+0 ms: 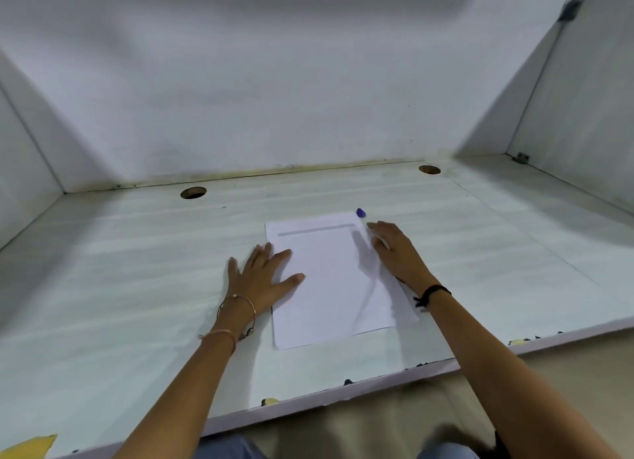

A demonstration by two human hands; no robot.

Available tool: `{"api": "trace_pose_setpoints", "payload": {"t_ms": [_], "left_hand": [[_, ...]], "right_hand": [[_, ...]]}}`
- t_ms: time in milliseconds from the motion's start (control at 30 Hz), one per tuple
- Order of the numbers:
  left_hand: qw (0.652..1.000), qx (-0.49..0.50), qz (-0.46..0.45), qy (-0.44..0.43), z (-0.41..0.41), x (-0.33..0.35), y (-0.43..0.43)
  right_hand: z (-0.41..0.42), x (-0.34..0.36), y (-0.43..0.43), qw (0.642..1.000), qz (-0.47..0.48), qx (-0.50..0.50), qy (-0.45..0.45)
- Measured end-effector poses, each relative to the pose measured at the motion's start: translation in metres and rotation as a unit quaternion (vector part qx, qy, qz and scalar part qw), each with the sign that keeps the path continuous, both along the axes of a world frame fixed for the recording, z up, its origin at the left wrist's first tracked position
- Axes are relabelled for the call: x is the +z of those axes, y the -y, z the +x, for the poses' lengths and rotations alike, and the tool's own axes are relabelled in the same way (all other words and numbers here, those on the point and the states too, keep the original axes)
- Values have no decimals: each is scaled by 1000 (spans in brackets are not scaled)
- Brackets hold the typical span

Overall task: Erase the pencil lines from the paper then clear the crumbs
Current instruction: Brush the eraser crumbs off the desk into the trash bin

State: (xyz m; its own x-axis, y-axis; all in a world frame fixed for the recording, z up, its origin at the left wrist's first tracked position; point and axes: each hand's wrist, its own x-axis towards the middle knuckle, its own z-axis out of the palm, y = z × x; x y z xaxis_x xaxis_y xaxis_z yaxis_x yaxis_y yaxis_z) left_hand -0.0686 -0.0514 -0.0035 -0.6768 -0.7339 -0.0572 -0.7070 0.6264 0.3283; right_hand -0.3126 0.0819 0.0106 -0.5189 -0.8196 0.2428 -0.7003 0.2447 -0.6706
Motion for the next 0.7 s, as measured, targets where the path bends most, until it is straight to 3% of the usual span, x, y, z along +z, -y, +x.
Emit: {"api": "trace_pose_setpoints", "payload": {"t_ms": [167, 300, 700], "left_hand": [[1000, -1, -5, 2, -1, -2, 3], [1000, 1, -2, -3, 0, -3, 3], [1000, 2, 1, 8, 0, -3, 2]], "right_hand": [[-22, -1, 50, 999, 30, 1, 21], [-32, -6, 69, 998, 49, -24, -38], [-5, -4, -1, 995, -39, -92, -11]]}}
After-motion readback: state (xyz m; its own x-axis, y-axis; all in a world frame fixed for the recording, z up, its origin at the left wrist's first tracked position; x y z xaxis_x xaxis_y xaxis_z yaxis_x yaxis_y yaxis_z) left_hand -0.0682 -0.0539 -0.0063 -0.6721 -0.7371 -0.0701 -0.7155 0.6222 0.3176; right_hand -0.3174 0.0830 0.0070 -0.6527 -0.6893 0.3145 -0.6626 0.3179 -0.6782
